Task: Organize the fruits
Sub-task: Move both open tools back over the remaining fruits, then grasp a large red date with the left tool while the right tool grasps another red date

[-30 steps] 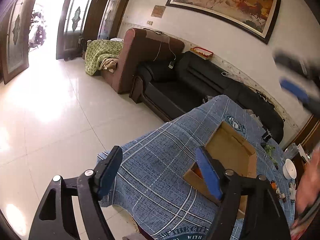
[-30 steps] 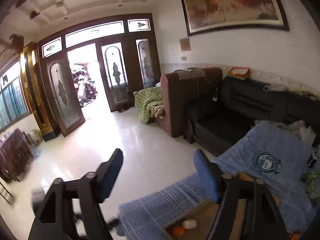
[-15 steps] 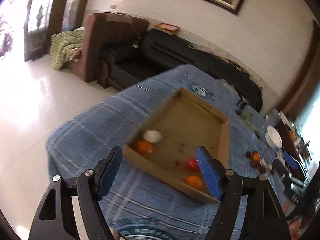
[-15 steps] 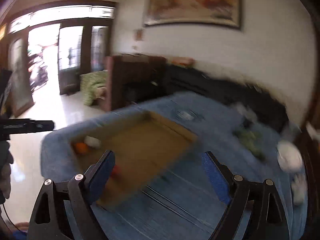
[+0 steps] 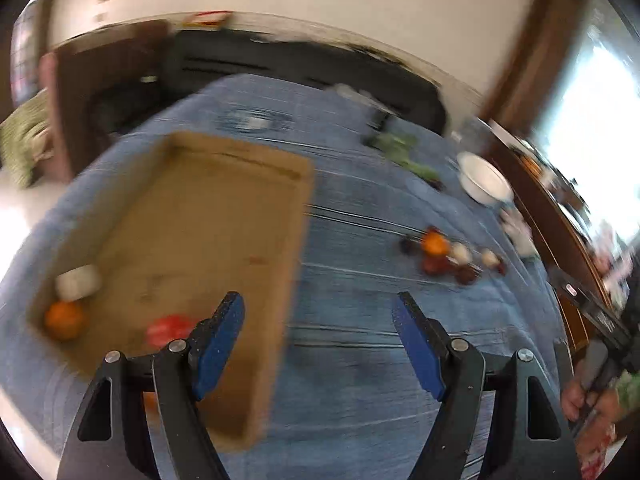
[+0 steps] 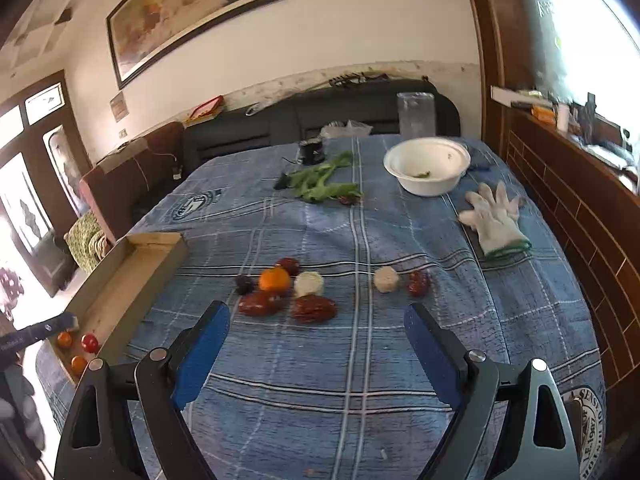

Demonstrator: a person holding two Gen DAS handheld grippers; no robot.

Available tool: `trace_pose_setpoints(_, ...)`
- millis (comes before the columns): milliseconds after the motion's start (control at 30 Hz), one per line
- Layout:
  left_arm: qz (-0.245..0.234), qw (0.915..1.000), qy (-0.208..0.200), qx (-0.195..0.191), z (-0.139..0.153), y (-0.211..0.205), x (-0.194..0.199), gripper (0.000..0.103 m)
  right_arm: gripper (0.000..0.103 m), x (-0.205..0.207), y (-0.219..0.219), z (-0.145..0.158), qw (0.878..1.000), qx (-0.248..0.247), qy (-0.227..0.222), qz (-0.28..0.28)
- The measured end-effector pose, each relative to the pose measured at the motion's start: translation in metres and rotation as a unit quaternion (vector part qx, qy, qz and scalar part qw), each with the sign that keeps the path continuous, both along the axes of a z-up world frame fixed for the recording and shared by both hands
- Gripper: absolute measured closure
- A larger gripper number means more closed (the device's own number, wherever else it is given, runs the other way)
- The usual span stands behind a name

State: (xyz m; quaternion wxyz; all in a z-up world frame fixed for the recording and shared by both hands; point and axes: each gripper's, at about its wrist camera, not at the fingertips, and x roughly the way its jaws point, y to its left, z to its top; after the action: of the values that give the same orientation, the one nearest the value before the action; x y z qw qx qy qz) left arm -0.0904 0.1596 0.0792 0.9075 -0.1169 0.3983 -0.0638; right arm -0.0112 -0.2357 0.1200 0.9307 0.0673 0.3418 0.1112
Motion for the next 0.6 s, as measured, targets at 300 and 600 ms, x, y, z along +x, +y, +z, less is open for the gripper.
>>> trace_pose_setpoints(300, -0.144, 0.9887, -0.005, 0.043, -0.021, -0.106, 0.057, 0.034, 0.047, 0.072, 0.001, -0.051, 0.993, 0.068, 0.093, 0.005)
trace_pose_setpoints(600, -0.167, 0.9825, -0.005, 0.082, -0.039, -0.116, 0.083, 0.037, 0.047, 0.089, 0.021, -0.082, 0.989, 0.058, 0.129, 0.035)
